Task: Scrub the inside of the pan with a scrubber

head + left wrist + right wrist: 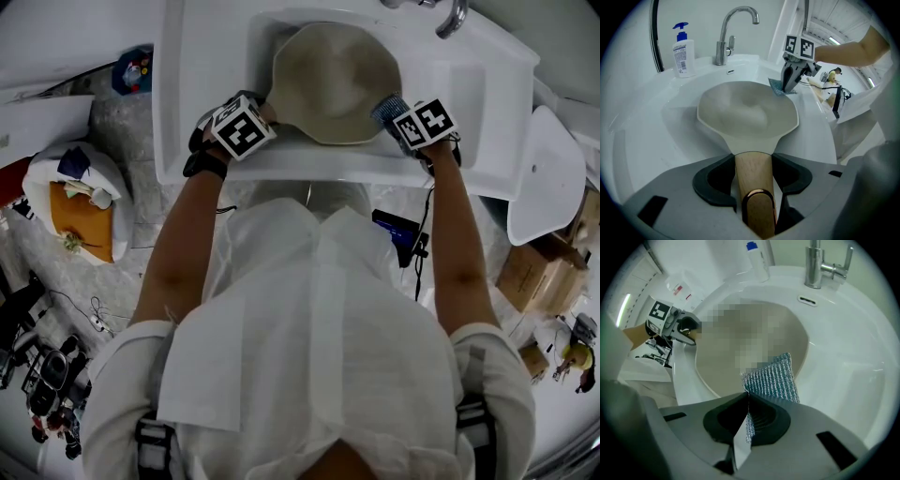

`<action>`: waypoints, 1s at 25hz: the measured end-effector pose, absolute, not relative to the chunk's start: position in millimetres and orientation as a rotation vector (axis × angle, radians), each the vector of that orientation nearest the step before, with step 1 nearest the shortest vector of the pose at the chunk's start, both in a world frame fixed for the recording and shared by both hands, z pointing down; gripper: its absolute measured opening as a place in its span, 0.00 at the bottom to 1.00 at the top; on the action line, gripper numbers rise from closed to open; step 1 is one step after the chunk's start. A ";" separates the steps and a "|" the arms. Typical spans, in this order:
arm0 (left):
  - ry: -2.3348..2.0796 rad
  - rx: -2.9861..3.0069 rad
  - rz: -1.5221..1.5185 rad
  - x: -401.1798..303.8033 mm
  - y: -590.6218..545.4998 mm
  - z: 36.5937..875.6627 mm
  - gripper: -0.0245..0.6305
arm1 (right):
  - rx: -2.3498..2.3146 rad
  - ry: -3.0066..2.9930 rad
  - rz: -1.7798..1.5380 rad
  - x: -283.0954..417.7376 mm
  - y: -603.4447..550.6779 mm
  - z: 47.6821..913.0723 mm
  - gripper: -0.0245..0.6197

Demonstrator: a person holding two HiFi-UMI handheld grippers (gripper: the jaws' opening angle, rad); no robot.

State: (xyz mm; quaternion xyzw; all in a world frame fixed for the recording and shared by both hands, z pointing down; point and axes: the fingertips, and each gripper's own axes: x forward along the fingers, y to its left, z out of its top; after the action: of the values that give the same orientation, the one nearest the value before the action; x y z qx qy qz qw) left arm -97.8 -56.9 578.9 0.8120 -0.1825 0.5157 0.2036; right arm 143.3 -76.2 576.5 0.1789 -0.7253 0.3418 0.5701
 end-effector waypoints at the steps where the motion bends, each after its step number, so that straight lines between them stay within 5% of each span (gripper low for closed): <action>1: -0.509 2.266 1.437 -97.6 -56.7 578.6 0.43 | 0.452 -1.707 0.811 147.9 -80.9 576.8 0.06; 25: -0.493 2.251 1.444 -95.4 -57.6 576.5 0.42 | 0.615 -1.741 0.594 168.8 -199.0 586.0 0.06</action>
State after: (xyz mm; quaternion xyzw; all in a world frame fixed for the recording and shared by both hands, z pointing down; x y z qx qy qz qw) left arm -95.4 -57.6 576.5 0.8093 -0.1772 0.5193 0.2096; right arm 168.8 -199.0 586.0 0.2616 -0.7403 0.2526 0.5654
